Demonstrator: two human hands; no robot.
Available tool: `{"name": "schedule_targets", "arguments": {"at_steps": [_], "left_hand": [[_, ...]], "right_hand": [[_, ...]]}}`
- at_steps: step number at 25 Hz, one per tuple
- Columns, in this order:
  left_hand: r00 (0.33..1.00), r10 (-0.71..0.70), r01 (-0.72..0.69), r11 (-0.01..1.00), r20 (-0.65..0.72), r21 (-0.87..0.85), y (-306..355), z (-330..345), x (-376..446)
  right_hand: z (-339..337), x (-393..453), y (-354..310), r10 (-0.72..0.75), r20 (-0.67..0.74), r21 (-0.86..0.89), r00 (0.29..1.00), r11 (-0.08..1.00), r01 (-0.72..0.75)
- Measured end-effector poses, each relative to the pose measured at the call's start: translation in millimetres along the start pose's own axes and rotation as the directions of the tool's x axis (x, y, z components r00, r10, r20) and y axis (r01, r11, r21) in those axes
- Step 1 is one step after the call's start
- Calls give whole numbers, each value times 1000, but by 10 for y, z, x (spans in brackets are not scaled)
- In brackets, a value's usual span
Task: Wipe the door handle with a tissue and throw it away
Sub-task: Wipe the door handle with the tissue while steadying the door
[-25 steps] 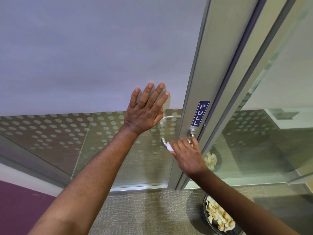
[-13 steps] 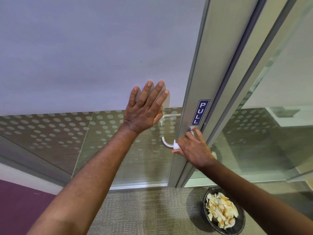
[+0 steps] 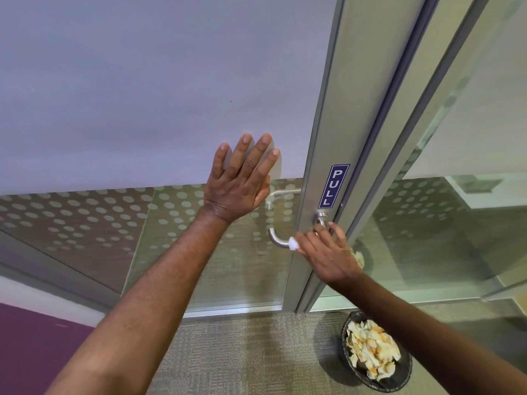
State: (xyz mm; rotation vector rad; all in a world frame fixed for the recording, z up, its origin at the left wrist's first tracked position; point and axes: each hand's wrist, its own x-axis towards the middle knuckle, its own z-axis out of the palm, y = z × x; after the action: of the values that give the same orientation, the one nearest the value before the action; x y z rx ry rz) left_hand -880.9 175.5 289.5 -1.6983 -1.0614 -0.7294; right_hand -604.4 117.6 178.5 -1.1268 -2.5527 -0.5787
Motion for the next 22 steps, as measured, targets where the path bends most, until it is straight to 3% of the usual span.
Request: {"name": "schedule_targets", "arguments": {"at_steps": [4,8,16,19,22], "left_hand": [[1000,4,-4,1000,-5,-4,1,-5,4],[1000,-1,1,1000,-4,0,-4,0,3],[1000,-9,9,1000,-7,6,5,-1,-2],[1000,-6,6,1000,-2,7,-4,-8,-5],[1000,-3,3,1000,5,8,-3,-7,-3]], "right_hand": [[-34,-89,318,-141,-30,-97,990,986,137],[-8,37,53,-42,24,-148,999,988,45],[-183,530,-314,-32,188,38,982,999,26],[-145,524,-473,40,132,66,990,997,-49],[-53,251,-284,-10,18,19,1000,1000,10]]}}
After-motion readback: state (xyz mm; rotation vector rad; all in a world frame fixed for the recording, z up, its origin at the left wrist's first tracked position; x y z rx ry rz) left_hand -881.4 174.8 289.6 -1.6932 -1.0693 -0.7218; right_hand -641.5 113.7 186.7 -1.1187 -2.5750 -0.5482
